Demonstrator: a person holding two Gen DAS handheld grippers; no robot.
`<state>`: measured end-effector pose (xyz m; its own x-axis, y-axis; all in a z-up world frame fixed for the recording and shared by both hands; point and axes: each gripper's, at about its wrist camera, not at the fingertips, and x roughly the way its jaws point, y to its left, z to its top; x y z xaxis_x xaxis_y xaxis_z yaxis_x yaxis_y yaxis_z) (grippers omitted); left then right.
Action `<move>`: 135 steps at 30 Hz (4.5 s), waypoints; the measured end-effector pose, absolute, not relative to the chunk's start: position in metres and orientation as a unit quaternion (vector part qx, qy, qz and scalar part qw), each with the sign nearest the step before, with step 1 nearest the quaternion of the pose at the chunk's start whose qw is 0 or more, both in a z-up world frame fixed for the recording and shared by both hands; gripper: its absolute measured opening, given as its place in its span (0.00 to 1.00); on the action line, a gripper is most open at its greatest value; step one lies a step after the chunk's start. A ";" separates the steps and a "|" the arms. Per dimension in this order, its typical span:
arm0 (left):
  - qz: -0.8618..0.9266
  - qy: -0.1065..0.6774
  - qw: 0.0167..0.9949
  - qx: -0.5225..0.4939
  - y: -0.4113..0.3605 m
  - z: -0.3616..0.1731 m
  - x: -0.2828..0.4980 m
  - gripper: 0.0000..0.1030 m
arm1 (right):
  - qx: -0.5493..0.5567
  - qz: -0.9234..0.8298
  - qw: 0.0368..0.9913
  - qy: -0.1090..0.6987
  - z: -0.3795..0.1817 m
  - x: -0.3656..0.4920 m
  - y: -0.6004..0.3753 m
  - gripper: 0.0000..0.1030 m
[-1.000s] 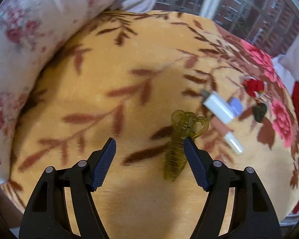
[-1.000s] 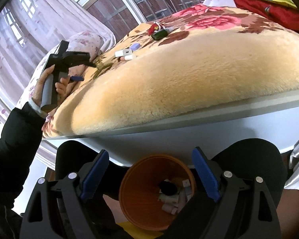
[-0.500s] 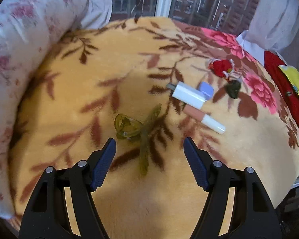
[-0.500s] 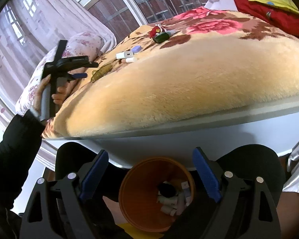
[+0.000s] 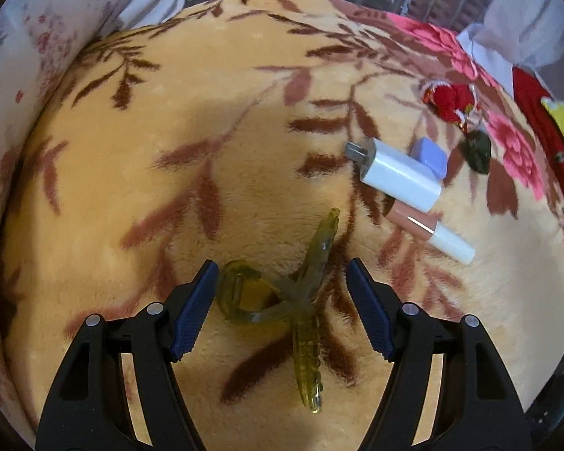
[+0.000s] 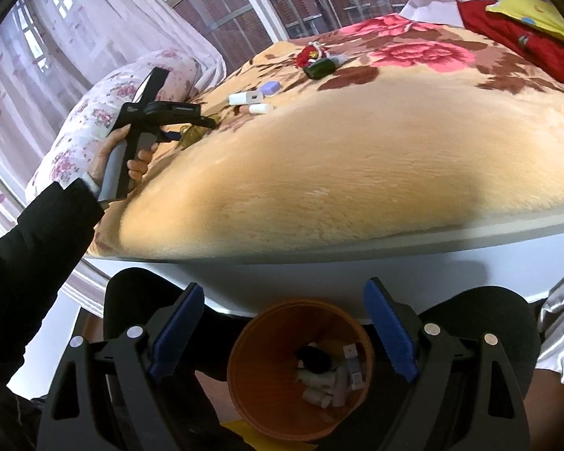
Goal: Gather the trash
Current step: 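Grasp the yellow hair clip with the left tool while the right tool grasps the lip gloss tube, then lower both tools over the wastebasket and release the hair clip and lip gloss, then grasp the white charger with the left tool while the right tool grasps the green spray bottle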
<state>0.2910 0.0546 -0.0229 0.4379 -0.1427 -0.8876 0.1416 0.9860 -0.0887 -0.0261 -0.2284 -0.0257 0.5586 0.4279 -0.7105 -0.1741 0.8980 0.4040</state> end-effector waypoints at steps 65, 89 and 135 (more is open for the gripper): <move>-0.088 0.372 0.921 -0.072 0.003 0.015 0.003 0.45 | 0.051 0.220 0.887 0.403 0.036 -0.001 -0.190 0.17; -0.068 0.496 0.865 -0.040 -0.024 -0.085 -0.033 0.45 | 0.054 0.164 0.858 0.484 -0.056 -0.090 -0.179 0.17; -0.099 0.436 0.892 0.062 -0.023 -0.009 0.264 0.81 | 0.125 0.154 0.873 0.446 -0.050 -0.048 -0.231 0.73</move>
